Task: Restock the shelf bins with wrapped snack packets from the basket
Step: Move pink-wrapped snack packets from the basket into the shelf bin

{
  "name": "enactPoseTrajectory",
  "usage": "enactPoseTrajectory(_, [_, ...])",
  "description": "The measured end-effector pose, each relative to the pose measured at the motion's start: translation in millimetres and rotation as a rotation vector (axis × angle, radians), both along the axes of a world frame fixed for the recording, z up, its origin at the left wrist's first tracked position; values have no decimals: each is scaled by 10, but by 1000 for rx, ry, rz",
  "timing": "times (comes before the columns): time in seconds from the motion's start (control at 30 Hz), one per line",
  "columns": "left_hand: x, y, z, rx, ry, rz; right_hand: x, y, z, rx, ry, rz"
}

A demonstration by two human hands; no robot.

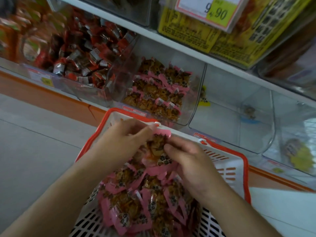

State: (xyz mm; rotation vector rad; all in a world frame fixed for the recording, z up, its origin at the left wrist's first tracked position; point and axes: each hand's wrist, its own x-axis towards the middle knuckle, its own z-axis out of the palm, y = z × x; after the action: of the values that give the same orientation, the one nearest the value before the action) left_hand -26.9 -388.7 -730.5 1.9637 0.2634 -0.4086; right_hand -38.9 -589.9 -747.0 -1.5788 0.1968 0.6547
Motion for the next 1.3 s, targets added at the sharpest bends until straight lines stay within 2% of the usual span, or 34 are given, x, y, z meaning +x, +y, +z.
enactPoseTrajectory(0.1, [10,-78,6,-175,25,-30,15,-172,27,82,19,-78])
enactPoseTrajectory(0.2, [89,-117,-2,-334,31,71,139,-227,12,25,5,-152])
enactPoseTrajectory(0.27, [148,-153,-13,-399,33,134,217,-247,35,-41,-48,-124])
enactPoseTrajectory(0.43, [267,-232,-80,-300,-40,177,301,-265,125,-228,-255,-14])
enactPoseTrajectory(0.53, [318,-235,-125,-256,-41,223,312,-255,175,-239,-355,-31])
enactPoseTrajectory(0.63, [319,-261,-109,-282,-46,201,304,-221,163,-238,-363,70])
enactPoseTrajectory(0.73, [295,-280,-66,-295,-62,201,287,-191,107,-249,-341,18])
enactPoseTrajectory(0.8, [309,-204,-88,-173,-133,229,312,-155,141,-223,-331,-63])
enactPoseTrajectory(0.9, [347,28,-125,325,-294,171,482,12,280,-224,-375,-118])
enactPoseTrajectory(0.97, [340,153,-196,523,-287,83,758,193,291,-290,-418,-131])
enactPoseTrajectory(1.07, [321,237,-246,542,-177,-3,1318,531,112,-404,-461,-147])
enactPoseTrajectory(1.17, [332,248,-223,523,-168,-13,1844,836,-103,-513,-472,-138])
enactPoseTrajectory(1.3, [377,247,-238,512,-165,-7,2270,1129,-356,-555,-429,-160])
